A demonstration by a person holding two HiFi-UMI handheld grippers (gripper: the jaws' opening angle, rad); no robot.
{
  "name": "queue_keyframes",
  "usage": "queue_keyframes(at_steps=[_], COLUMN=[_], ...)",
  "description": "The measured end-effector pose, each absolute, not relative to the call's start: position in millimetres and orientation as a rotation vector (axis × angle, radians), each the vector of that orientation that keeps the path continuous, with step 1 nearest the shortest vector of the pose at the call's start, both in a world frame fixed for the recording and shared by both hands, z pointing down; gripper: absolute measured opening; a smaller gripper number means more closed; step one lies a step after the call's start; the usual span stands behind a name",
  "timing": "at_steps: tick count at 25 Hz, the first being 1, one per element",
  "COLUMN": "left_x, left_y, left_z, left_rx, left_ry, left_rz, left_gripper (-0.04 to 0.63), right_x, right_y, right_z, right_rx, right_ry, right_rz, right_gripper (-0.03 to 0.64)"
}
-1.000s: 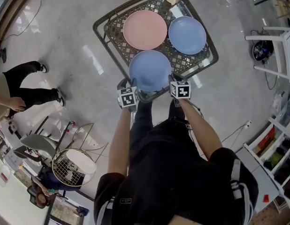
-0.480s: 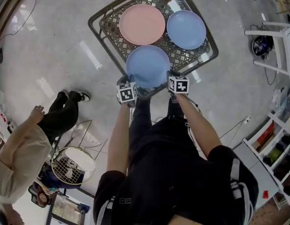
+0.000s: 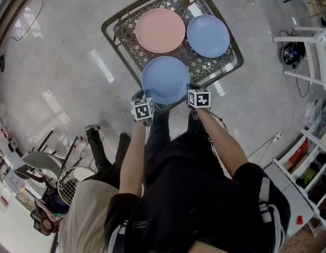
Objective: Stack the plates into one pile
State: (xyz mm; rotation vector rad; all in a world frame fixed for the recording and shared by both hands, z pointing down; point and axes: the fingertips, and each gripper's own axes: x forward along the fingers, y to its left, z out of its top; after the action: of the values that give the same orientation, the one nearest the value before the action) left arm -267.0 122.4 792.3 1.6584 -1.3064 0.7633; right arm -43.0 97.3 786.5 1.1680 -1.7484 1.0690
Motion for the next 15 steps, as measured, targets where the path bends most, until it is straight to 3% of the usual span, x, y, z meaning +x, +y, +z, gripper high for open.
queue_keyframes(at_steps=[15], left_x=[-274.6], left_y=[111.8], left_z=[708.0], left_rx=[1.690], left_ry=[-1.433], left_rz=[0.655], left_gripper=[0.089], right_x=[-52.6], right_y=[71.8], right_z=[712.3], right_rx=[1.183], right_ry=[-1.849], right_rz=[1.009], right_gripper=[0.038])
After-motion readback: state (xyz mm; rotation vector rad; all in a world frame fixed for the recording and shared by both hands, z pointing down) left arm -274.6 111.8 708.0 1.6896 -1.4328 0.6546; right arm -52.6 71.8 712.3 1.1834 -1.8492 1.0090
